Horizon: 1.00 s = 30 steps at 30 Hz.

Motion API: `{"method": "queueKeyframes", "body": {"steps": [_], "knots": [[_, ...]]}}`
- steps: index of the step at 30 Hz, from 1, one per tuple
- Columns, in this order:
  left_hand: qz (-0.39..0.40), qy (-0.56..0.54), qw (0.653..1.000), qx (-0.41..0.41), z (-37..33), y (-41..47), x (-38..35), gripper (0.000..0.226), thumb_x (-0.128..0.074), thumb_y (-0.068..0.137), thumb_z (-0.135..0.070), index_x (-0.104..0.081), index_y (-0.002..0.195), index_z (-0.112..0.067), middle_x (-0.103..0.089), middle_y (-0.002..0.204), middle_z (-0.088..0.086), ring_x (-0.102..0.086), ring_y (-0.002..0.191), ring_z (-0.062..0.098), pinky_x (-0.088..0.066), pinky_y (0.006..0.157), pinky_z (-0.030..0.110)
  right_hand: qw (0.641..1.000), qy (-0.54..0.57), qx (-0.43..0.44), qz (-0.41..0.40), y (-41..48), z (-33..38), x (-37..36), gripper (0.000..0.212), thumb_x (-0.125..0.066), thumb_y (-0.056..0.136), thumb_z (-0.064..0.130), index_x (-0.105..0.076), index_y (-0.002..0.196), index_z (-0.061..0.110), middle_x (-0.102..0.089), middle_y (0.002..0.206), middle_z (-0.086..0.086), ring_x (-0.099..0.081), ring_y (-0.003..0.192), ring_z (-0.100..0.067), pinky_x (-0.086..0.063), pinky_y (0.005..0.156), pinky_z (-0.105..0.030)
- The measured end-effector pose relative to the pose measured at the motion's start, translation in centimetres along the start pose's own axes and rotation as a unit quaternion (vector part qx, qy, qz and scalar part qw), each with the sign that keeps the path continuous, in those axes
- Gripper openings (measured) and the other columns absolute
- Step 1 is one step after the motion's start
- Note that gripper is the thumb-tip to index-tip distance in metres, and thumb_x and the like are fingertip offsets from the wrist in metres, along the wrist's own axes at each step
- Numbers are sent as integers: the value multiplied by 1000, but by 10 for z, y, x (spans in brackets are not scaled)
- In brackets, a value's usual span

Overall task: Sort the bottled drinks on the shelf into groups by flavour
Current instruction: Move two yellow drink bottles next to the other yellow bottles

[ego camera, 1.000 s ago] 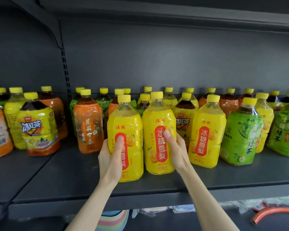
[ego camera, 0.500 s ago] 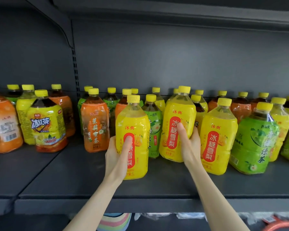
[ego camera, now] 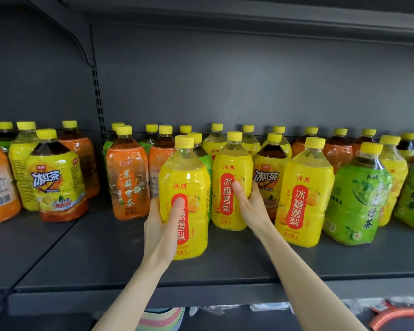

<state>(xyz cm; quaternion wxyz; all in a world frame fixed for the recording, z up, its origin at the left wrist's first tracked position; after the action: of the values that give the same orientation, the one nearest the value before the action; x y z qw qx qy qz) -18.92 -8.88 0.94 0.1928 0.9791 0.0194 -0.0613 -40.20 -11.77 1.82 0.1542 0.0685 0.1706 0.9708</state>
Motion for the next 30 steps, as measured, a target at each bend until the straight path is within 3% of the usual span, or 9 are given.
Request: {"method": "queueKeyframes", "body": {"steps": [4,10,13,16,18,20,25,30], "knots": [[2,0,1000,-3,2,-1,1,37,-49,73,-59,-48,108,-46,-63,104,-19,-64,90,-1,-51,71,22,1000,-2,-6,29,3,0,-7,52,-48,94,38,-30,140,21,-49,124,2,-52,114,-15,-46,91,-32],[5,1,1000,-3,2,2,-3,50,-48,73,-58,-44,119,-41,-61,109,-15,-62,97,6,-51,73,23,999,-39,-4,33,11,-3,-10,85,-49,72,71,-27,142,30,-34,146,-7,-42,132,-27,-40,107,-52],[10,15,1000,5,4,3,-4,44,-47,72,-63,-44,112,-45,-61,108,-16,-62,97,6,-52,77,27,998,-29,7,49,16,-6,-14,70,-50,83,58,-26,142,29,-40,143,-4,-45,129,-22,-44,103,-41],[14,27,1000,6,8,5,-4,55,-46,63,-76,-45,110,-48,-62,111,-14,-63,99,8,-52,79,30,998,-8,14,67,22,-6,-18,47,-48,96,37,-30,138,28,-50,128,3,-53,116,-14,-47,86,-22],[15,28,999,6,9,5,-4,58,-45,61,-78,-45,111,-47,-62,112,-13,-62,100,8,-52,76,27,997,-5,12,75,26,-5,-22,46,-48,97,34,-30,138,27,-51,125,4,-54,111,-11,-48,79,-16],[17,28,999,7,8,5,-4,53,-47,65,-76,-45,109,-47,-61,112,-13,-62,100,8,-50,74,23,997,-4,7,77,29,-6,-27,52,-50,96,35,-28,142,24,-51,129,1,-54,111,-12,-48,78,-16],[18,37,999,3,7,7,-5,52,-44,69,-69,-44,115,-43,-60,114,-15,-61,101,5,-48,69,16,997,-8,2,80,40,-6,-31,64,-51,95,36,-18,148,22,-47,140,-5,-52,120,-19,-46,93,-32],[20,37,999,3,7,8,-5,52,-44,79,-65,-43,122,-37,-60,114,-14,-60,102,6,-50,64,12,997,-6,0,75,46,-8,-30,62,-49,96,35,-19,149,22,-46,141,-6,-50,125,-22,-45,95,-33]]}}
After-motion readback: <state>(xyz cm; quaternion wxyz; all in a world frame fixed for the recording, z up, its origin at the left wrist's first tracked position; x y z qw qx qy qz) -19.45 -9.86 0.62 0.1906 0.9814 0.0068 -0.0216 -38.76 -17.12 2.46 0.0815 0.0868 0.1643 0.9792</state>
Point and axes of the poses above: each hand's wrist, its own y-axis towards the middle knuckle, its own x-axis out of the back of the hand, z = x × y, the point moved 6 cm from there along y, towards the middle knuckle
